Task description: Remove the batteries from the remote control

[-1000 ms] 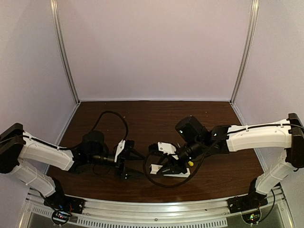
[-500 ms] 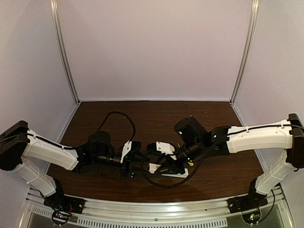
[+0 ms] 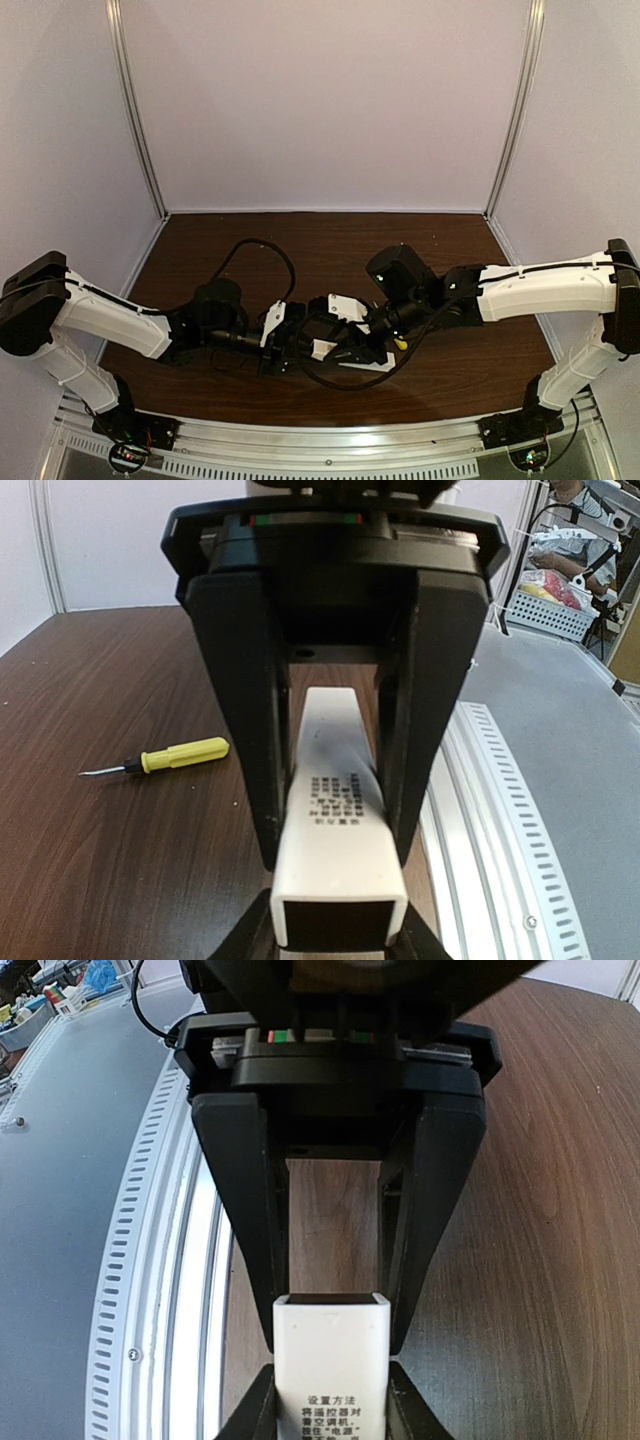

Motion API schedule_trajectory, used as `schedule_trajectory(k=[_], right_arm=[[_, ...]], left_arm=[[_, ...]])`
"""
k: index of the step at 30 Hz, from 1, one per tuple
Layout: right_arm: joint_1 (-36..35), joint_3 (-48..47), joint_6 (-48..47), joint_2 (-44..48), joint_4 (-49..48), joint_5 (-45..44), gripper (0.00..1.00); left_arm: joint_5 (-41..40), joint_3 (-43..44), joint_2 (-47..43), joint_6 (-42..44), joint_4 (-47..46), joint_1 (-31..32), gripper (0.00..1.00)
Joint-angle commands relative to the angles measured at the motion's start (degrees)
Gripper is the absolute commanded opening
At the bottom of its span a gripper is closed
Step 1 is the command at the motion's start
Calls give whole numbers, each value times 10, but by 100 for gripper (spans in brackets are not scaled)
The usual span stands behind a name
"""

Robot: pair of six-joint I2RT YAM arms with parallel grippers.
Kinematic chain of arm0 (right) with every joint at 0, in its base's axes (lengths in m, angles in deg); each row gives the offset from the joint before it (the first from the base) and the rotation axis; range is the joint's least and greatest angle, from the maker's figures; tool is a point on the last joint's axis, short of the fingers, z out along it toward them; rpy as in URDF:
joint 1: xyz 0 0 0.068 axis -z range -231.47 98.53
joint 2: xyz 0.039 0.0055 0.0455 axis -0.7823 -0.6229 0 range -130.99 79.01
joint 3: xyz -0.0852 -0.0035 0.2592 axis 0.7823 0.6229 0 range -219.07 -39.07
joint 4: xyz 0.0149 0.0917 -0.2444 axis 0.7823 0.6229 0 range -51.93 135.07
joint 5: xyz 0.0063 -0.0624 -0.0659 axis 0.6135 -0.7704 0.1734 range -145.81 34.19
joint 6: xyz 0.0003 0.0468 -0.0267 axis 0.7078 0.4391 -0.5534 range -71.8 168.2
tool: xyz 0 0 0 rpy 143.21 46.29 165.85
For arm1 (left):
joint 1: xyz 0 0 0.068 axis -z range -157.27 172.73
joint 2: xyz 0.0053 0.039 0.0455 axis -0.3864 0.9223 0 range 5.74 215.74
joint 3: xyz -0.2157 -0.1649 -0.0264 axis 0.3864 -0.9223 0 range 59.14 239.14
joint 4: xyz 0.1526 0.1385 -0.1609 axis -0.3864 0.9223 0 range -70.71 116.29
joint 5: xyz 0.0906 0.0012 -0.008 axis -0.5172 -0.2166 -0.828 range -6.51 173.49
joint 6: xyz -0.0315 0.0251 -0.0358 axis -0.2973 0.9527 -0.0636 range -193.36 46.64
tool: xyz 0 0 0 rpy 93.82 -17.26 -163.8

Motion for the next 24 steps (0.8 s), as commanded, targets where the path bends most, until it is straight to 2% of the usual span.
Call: schedule_trajectory(k=[1,8,14,17,19,24], right_arm=[[-6,-22,6,3,-11,9,0],[-6,-23,11,-7,-12,16,0],[-6,-28,13,-15,-6,17,0],[-6,-29,15,-18,-5,17,0],[-6,-30,16,-19,-3,17,0],[-7,-31,19,-20,-7,17,0]], left_arm=[[-4,14,7,8,-10,2,38],[1,13,6,11,-15,4,39],[-5,12,3,14,-18,7,49],[-8,11,0,14,-18,7,51],[-9,11,-2,14,-17,7,50],[-11,13,0,14,-16,8,37]])
